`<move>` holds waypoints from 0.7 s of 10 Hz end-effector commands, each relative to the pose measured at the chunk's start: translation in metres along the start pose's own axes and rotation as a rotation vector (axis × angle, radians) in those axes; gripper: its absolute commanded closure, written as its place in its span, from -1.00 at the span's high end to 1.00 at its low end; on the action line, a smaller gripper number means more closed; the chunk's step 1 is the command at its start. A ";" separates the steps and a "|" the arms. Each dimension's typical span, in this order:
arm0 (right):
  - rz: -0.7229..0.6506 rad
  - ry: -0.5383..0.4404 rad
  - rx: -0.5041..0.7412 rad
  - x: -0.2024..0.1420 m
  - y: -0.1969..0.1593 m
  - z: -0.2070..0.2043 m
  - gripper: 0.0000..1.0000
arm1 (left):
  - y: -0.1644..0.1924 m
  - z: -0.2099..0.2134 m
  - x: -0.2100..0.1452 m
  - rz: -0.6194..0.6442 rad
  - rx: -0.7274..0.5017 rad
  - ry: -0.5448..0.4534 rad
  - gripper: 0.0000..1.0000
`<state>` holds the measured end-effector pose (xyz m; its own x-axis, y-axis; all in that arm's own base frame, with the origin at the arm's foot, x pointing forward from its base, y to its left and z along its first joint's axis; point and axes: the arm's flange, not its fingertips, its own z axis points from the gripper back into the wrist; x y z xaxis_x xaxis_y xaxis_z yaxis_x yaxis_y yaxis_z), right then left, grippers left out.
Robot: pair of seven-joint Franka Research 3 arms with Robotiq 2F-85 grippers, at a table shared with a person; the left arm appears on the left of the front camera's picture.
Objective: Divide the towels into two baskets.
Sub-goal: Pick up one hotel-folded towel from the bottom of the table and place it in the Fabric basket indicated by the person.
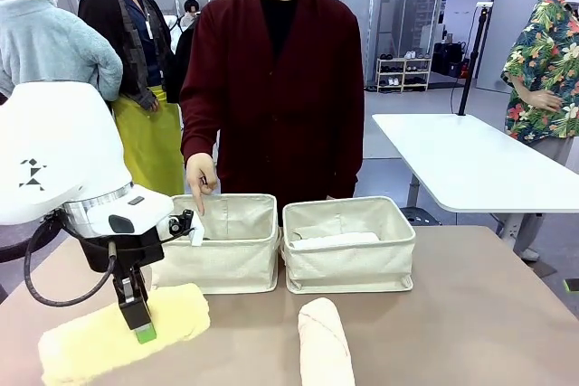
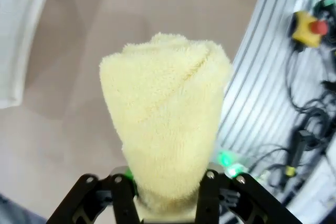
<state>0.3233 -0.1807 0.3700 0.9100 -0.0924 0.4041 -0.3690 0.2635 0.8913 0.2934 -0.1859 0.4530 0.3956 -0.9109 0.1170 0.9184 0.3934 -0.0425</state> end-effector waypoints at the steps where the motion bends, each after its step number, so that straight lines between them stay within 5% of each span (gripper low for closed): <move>1: 0.006 0.013 0.002 -0.003 0.004 0.002 1.00 | -0.010 0.024 0.017 -0.231 0.238 -0.010 -0.21; 7: 0.006 0.013 0.002 -0.003 0.004 0.002 1.00 | 0.096 0.071 0.137 -0.612 0.468 0.017 -0.21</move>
<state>0.3234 -0.1804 0.3700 0.9102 -0.0916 0.4039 -0.3690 0.2635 0.8913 0.4209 -0.2617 0.5285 -0.1307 -0.9913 -0.0181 0.8967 -0.1260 0.4243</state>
